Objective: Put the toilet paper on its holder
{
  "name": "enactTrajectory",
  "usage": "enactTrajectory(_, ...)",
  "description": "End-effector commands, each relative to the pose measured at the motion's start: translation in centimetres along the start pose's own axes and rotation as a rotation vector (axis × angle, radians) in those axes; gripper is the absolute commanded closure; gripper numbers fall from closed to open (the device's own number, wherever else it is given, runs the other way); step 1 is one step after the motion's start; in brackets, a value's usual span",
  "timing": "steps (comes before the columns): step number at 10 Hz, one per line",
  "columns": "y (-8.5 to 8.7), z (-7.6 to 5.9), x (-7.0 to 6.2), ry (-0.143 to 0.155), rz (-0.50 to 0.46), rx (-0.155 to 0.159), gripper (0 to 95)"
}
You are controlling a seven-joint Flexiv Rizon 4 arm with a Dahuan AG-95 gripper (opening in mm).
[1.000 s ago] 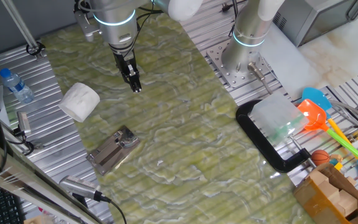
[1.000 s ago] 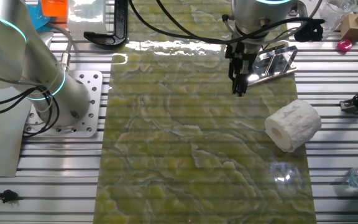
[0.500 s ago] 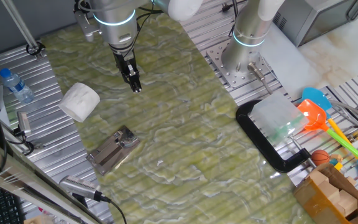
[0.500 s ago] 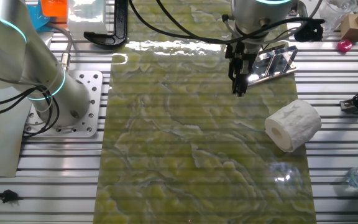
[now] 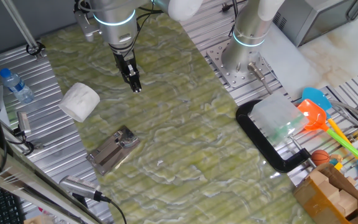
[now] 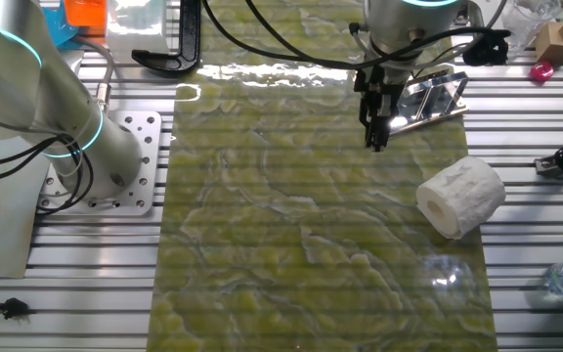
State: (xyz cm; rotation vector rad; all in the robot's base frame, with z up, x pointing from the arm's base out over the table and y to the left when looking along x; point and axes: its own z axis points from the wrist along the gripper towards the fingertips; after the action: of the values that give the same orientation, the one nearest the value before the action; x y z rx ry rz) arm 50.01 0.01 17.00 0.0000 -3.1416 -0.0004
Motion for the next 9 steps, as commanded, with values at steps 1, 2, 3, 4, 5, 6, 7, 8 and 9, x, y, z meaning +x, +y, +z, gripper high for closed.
enactTrajectory(1, -0.01, 0.0, 0.01, 0.0, 0.0, 0.0, 95.0)
enactTrajectory(2, -0.01, 0.0, 0.01, -0.135, -0.235, -0.01, 95.0)
enactTrajectory(3, -0.01, 0.0, 0.01, -0.134, -0.235, -0.008, 95.0)
enactTrajectory(4, -0.01, 0.0, 0.01, -0.134, -0.236, -0.007, 95.0)
enactTrajectory(5, -0.01, 0.0, 0.01, -0.134, -0.235, -0.007, 95.0)
enactTrajectory(6, -0.01, 0.0, 0.01, -0.134, -0.235, -0.007, 95.0)
enactTrajectory(7, -0.01, 0.0, 0.01, -0.134, -0.235, -0.006, 95.0)
enactTrajectory(8, -0.01, 0.0, 0.01, -0.134, -0.236, -0.006, 95.0)
enactTrajectory(9, -0.01, 0.0, 0.01, -0.134, -0.236, -0.005, 95.0)
